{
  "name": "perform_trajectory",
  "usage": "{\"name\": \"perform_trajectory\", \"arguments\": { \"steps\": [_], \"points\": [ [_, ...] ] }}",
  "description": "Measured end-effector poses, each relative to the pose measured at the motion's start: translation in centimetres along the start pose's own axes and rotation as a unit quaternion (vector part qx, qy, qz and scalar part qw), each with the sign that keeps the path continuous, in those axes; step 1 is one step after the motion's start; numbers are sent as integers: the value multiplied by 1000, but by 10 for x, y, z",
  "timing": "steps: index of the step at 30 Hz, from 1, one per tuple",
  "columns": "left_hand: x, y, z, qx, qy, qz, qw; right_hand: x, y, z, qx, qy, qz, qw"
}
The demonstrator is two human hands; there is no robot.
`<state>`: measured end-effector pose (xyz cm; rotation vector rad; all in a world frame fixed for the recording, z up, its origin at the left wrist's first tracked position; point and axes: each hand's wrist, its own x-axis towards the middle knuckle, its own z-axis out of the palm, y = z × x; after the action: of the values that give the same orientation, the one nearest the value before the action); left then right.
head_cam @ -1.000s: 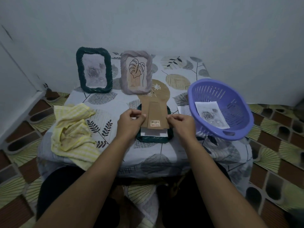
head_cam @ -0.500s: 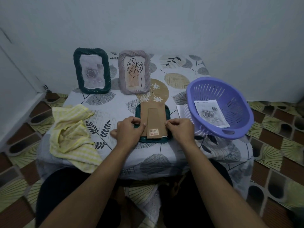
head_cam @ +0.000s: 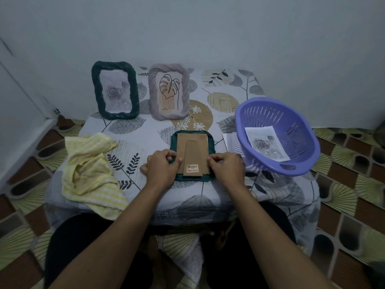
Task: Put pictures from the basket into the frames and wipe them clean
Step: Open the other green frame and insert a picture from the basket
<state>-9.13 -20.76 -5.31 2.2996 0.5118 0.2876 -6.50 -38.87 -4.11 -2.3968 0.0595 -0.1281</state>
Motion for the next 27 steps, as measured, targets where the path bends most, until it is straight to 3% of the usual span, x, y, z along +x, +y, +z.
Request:
{"name": "perform_trajectory", "arguments": {
  "steps": [15, 27],
  "points": [
    [0, 2, 1, 6, 4, -11, 1000, 2, -2, -2, -73, 5, 19, 997],
    [0, -1, 1, 17, 6, -9, 1000, 10, -8, 0, -46, -83, 22, 995]
  ]
}}
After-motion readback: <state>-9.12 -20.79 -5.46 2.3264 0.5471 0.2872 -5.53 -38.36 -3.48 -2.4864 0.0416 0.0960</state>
